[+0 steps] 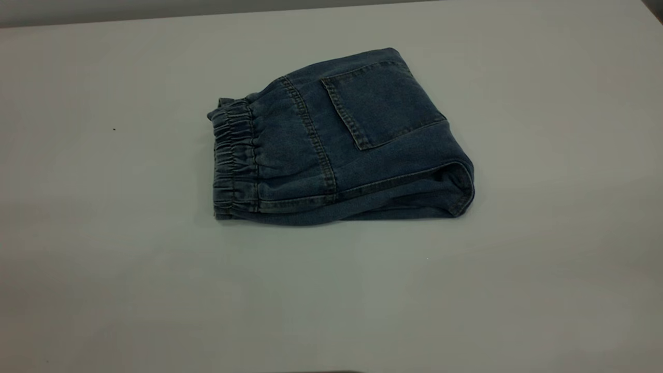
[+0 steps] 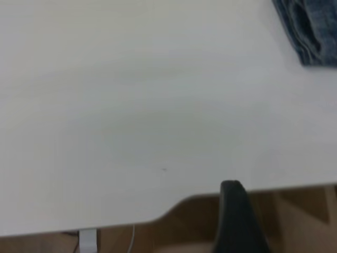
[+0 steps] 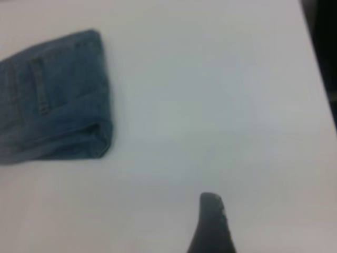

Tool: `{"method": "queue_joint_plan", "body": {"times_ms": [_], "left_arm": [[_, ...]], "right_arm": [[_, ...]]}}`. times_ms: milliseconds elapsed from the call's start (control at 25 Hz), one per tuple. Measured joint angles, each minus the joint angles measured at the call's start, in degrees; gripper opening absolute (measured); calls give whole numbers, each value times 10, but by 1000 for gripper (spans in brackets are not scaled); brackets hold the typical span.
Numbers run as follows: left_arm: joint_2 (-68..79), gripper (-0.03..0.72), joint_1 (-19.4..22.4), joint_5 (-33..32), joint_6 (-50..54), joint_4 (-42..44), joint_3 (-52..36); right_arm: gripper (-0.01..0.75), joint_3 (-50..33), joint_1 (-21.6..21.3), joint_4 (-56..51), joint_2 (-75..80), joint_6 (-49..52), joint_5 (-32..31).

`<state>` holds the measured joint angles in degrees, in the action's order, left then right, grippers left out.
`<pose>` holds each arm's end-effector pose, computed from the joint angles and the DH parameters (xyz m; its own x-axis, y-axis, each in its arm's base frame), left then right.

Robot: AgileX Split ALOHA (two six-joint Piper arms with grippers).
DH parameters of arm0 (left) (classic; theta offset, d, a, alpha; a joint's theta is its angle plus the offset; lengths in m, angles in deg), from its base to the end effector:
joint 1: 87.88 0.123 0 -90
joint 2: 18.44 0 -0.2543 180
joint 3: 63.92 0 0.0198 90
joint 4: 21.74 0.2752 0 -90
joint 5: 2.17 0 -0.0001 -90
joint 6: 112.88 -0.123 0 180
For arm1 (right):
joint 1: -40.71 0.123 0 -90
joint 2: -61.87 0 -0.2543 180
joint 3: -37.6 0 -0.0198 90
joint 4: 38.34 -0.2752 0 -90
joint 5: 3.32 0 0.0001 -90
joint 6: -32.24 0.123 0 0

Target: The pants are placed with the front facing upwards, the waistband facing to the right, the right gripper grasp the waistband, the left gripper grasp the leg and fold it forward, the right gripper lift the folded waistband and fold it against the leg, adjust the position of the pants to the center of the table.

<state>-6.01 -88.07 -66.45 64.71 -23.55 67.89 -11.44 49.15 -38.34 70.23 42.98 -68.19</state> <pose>0.0825 -0.0038 0.2596 -0.5710 0.0302 -0.8204 0.0429 0.9991 0.0070 0.0727 0.0108 0.2592 -0.5462 0.1073 -0.8307 -0.0458 0.9864 0.1576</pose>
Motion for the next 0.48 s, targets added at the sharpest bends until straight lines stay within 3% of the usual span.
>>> {"method": "queue_joint_plan", "body": {"times_ms": [200,480], "left_arm": [[-47,405,35,-3,0,0,0],[-47,405,42,-3,0,0,0]], "right_arm": [[460,0,-6,-4,-2,0,0],[460,0,-6,-4,-2,0,0]]}}
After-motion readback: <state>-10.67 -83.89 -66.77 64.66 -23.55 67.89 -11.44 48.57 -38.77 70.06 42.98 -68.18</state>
